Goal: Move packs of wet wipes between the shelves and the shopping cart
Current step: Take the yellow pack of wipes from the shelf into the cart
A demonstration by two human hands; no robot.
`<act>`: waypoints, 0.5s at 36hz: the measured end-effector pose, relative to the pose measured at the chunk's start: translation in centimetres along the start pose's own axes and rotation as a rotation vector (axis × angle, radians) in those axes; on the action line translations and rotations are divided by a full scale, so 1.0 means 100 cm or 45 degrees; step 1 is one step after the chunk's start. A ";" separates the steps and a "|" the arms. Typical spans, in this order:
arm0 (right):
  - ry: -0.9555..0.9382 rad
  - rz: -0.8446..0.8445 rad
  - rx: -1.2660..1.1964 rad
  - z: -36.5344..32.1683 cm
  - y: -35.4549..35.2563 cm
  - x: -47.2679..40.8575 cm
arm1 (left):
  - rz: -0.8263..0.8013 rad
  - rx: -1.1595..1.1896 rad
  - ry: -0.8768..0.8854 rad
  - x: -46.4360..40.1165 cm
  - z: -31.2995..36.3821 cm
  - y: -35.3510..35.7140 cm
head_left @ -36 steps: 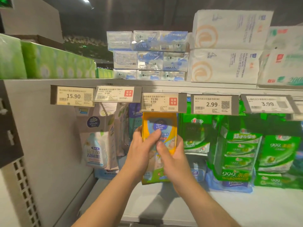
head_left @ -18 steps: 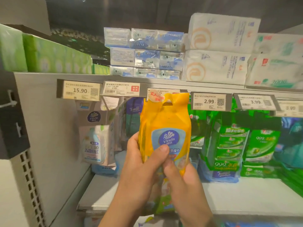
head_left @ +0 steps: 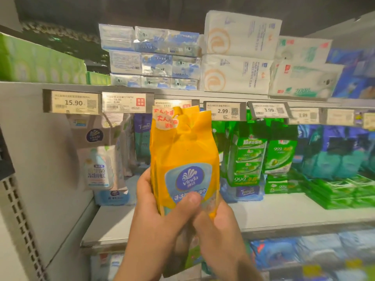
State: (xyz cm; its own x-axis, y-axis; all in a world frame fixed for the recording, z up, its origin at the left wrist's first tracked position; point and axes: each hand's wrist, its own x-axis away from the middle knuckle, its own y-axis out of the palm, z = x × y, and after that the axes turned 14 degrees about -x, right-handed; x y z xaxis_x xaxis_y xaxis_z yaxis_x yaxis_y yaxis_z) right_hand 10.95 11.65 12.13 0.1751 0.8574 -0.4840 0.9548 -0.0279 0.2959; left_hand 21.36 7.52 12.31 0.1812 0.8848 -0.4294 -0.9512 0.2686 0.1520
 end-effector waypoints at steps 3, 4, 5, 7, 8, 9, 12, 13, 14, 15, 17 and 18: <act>-0.025 -0.025 -0.017 -0.006 -0.005 0.007 | 0.041 -0.010 0.006 0.010 0.007 0.009; -0.025 -0.045 -0.019 -0.008 -0.008 0.009 | 0.047 -0.003 0.004 0.014 0.010 0.014; -0.015 -0.059 -0.035 -0.011 -0.012 0.011 | 0.052 0.003 0.003 0.017 0.011 0.018; 0.014 -0.088 -0.073 -0.017 -0.022 0.015 | 0.063 0.040 0.009 0.024 0.012 0.029; 0.022 -0.100 -0.072 -0.020 -0.027 0.018 | 0.081 0.059 0.006 0.028 0.013 0.035; 0.025 -0.116 -0.076 -0.023 -0.032 0.021 | 0.099 0.068 0.001 0.032 0.012 0.041; 0.078 -0.137 -0.100 -0.027 -0.052 0.034 | 0.169 0.095 -0.018 0.049 0.009 0.060; 0.096 -0.130 -0.121 -0.028 -0.059 0.039 | 0.191 0.097 -0.023 0.055 0.007 0.065; 0.111 -0.122 -0.141 -0.029 -0.064 0.043 | 0.218 0.094 -0.030 0.061 0.006 0.070; 0.124 -0.130 -0.159 -0.030 -0.069 0.048 | 0.233 0.082 -0.030 0.067 0.004 0.075; 0.140 -0.171 -0.203 -0.030 -0.077 0.057 | 0.281 0.048 -0.040 0.080 0.002 0.082; 0.142 -0.183 -0.207 -0.028 -0.079 0.061 | 0.319 0.028 -0.043 0.087 0.004 0.085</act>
State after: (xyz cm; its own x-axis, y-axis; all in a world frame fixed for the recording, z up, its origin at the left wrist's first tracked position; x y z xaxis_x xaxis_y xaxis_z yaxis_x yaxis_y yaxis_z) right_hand 3.81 18.50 9.12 0.0036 0.8983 -0.4394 0.9154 0.1739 0.3631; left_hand 14.94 17.60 10.21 -0.0514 0.9368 -0.3462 -0.9618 0.0470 0.2698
